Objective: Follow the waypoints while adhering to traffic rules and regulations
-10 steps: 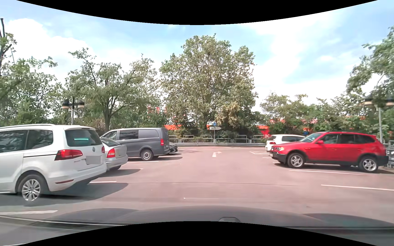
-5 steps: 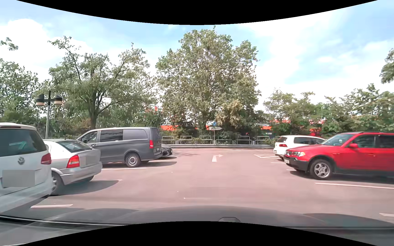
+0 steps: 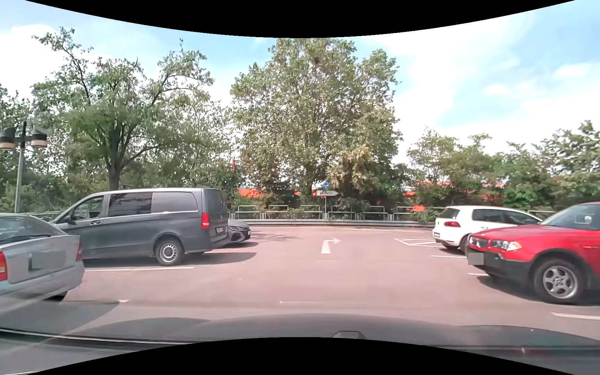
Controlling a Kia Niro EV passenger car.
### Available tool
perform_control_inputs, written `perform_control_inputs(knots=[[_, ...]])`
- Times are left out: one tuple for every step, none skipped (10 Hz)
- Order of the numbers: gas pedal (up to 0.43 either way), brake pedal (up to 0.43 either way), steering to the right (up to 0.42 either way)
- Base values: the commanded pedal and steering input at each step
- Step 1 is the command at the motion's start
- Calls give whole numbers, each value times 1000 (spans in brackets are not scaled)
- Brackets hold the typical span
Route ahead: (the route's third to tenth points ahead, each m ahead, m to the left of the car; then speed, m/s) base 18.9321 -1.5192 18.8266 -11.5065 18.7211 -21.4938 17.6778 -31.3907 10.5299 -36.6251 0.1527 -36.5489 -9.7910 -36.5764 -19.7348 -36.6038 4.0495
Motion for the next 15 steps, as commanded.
perform_control_inputs(knots=[[20, 0, 8], [20, 0, 8], [8, 0, 8], [8, 0, 8], [0, 0, 8], [0, 0, 7], [0, 0, 7], [0, 0, 7], [0, 0, 7], [0, 0, 7], [0, 0, 7], [0, 0, 7], [0, 0, 7], [0, 0, 7], [0, 0, 7]])
